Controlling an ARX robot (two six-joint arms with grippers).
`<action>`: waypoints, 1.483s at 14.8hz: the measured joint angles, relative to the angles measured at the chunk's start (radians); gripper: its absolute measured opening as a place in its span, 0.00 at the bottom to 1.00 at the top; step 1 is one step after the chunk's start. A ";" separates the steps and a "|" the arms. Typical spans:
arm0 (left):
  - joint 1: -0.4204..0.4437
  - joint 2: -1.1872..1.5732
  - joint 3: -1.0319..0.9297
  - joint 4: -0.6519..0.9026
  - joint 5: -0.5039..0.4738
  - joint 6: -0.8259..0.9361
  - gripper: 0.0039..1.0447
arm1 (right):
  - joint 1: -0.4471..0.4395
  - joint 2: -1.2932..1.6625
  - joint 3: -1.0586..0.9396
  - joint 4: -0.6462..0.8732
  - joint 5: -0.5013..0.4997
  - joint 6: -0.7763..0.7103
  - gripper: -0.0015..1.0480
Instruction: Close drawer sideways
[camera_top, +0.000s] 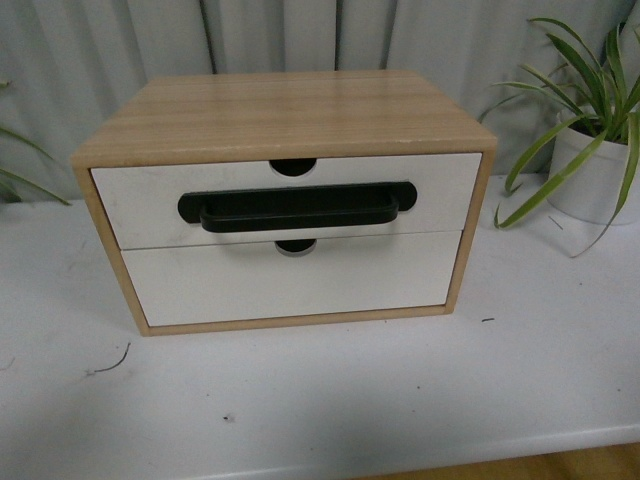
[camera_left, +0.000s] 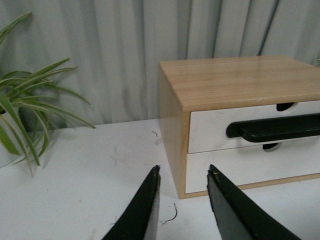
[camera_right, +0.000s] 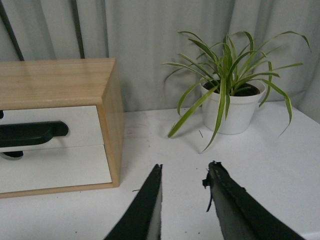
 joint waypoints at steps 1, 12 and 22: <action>0.006 -0.019 -0.005 -0.019 -0.020 0.001 0.19 | -0.018 -0.037 -0.012 -0.029 -0.014 0.001 0.24; 0.009 -0.332 -0.025 -0.288 -0.020 0.008 0.01 | -0.140 -0.308 -0.047 -0.250 -0.142 0.006 0.02; 0.009 -0.333 -0.031 -0.303 -0.018 0.012 0.01 | -0.140 -0.524 -0.046 -0.471 -0.142 0.007 0.02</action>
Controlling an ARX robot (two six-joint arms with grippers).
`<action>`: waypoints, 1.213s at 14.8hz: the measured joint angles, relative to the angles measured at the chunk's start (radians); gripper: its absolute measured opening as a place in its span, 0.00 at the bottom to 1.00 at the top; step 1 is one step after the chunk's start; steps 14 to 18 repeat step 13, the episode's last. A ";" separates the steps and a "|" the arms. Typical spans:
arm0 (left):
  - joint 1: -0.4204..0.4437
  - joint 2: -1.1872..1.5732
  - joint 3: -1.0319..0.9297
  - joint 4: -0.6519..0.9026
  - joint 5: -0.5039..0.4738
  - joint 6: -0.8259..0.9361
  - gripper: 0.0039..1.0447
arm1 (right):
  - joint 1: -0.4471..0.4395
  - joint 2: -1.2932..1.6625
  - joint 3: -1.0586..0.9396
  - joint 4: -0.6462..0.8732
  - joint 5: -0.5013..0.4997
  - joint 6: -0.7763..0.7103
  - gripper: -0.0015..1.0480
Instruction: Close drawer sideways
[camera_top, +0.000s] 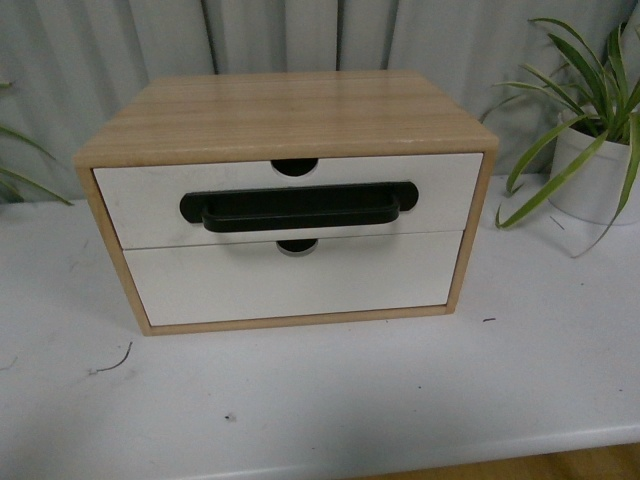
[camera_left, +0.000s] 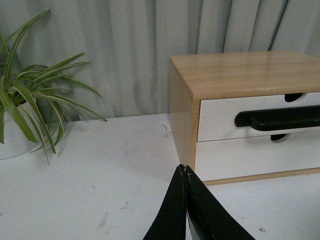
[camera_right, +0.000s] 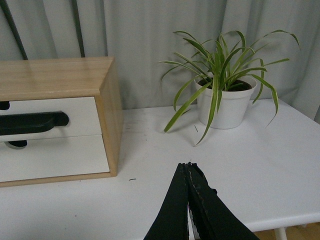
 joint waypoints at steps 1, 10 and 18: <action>0.000 0.000 0.000 0.000 0.000 0.000 0.01 | 0.000 0.000 0.000 0.000 0.000 0.000 0.02; 0.000 0.000 0.000 0.000 0.000 0.001 0.96 | 0.000 0.000 0.000 0.000 0.000 0.000 0.95; 0.000 0.000 0.000 0.000 0.000 0.000 0.94 | 0.000 0.000 0.000 0.000 0.000 0.000 0.94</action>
